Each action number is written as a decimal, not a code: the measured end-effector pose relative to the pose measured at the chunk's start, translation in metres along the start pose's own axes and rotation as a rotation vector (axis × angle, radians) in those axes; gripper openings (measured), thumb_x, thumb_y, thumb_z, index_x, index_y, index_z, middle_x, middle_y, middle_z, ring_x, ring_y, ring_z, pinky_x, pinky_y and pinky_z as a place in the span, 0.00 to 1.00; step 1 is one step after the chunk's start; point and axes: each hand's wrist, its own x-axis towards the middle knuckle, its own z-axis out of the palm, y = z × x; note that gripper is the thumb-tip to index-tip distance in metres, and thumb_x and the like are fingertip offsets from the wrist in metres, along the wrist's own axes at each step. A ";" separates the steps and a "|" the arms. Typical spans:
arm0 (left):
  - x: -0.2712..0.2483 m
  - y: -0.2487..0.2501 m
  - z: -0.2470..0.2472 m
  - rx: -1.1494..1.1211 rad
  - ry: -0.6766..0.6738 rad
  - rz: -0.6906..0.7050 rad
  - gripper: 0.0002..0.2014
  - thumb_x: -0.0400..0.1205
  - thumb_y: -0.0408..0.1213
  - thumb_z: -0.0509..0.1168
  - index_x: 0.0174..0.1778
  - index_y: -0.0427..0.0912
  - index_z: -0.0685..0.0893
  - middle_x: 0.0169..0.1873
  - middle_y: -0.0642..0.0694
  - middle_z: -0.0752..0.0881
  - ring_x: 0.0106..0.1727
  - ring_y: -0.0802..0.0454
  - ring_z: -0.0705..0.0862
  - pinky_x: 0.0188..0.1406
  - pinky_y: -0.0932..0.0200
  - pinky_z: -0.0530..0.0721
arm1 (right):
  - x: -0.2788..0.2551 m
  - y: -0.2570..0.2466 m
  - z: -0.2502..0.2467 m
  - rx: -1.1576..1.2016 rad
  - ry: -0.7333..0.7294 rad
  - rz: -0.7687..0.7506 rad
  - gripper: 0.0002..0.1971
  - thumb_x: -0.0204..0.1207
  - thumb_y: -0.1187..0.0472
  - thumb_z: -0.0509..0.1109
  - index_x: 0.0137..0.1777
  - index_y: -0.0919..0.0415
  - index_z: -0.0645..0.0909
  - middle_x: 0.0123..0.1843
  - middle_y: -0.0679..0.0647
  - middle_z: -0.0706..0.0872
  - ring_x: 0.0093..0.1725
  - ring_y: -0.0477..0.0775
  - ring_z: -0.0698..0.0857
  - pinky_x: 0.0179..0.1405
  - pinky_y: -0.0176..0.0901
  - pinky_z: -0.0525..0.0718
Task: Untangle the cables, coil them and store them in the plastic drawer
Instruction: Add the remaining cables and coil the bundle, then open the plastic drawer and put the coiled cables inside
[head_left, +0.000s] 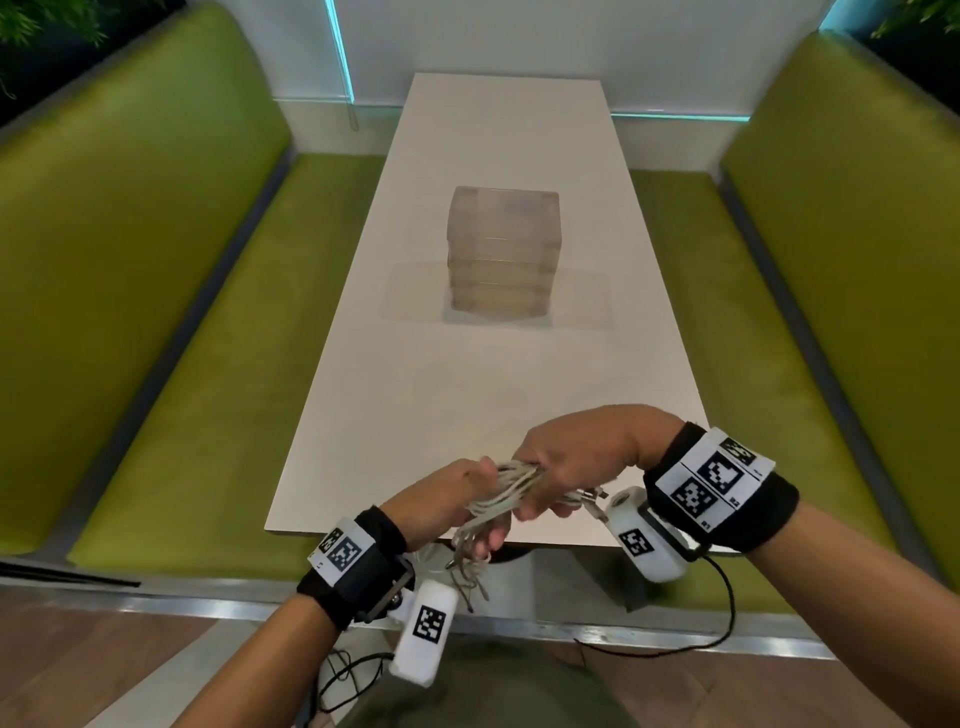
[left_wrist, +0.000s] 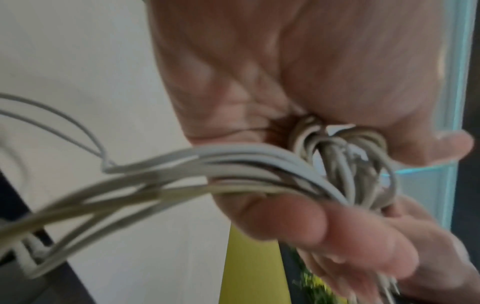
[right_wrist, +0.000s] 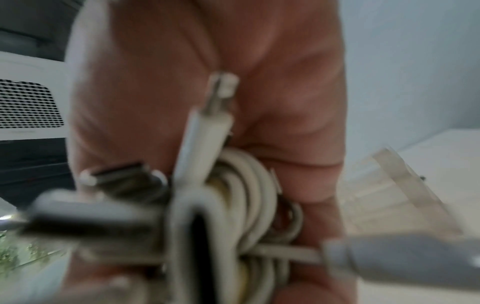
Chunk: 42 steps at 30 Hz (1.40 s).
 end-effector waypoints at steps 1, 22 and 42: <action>-0.001 -0.005 -0.004 -0.020 0.020 0.029 0.38 0.70 0.77 0.55 0.52 0.44 0.86 0.25 0.47 0.84 0.24 0.51 0.81 0.31 0.60 0.80 | -0.003 -0.001 -0.005 -0.018 0.040 0.001 0.05 0.79 0.57 0.70 0.43 0.56 0.82 0.29 0.50 0.83 0.26 0.49 0.79 0.27 0.37 0.76; 0.019 0.010 -0.004 -0.237 0.647 0.252 0.15 0.90 0.41 0.48 0.46 0.35 0.74 0.38 0.42 0.90 0.41 0.44 0.89 0.42 0.53 0.88 | -0.006 0.012 -0.005 0.177 0.591 -0.004 0.12 0.79 0.57 0.68 0.35 0.60 0.80 0.29 0.50 0.84 0.26 0.47 0.79 0.28 0.35 0.76; 0.023 0.023 0.004 -0.317 0.609 0.116 0.33 0.76 0.65 0.58 0.69 0.44 0.78 0.65 0.48 0.85 0.67 0.59 0.81 0.61 0.64 0.78 | 0.043 0.010 0.036 0.278 0.838 0.081 0.06 0.76 0.55 0.72 0.47 0.55 0.80 0.44 0.52 0.81 0.40 0.51 0.81 0.34 0.34 0.77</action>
